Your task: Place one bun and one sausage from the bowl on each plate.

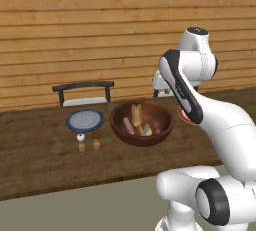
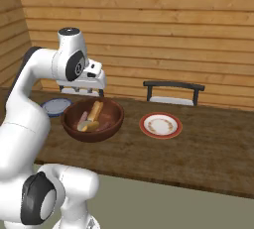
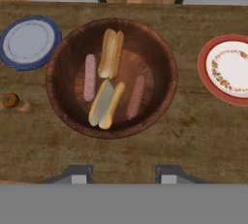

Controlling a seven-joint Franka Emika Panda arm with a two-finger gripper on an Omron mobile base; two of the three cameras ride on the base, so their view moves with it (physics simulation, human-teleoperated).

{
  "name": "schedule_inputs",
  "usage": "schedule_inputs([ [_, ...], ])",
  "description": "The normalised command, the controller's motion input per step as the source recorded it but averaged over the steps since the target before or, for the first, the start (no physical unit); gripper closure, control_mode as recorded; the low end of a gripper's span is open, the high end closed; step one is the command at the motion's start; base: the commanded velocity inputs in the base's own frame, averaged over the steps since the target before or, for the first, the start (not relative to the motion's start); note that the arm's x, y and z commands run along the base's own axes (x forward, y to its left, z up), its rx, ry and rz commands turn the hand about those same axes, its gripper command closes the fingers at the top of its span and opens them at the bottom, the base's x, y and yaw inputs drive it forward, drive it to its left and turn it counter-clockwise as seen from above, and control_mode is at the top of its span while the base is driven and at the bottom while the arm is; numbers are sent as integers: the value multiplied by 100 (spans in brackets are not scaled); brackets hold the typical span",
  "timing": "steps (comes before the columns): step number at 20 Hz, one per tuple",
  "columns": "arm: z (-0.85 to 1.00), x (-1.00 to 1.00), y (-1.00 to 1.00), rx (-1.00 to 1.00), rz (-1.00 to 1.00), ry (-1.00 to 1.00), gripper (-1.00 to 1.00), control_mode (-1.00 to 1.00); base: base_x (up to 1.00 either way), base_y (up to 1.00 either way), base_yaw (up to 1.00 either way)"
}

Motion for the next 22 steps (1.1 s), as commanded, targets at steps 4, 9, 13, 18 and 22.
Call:
schedule_inputs([
  [4,0,-4,2,-1,0,0,-100,-100,0,0,0],
  [9,-23,22,79,-2,-2,13,-100,-100,0,0,0],
  [13,-75,72,76,0,-13,15,-100,-100,0,0,0],
  [18,-69,16,-22,-2,-4,25,-100,-100,0,0,0],
  [22,-62,59,-27,-2,-4,0,-100,-100,0,0,0],
])
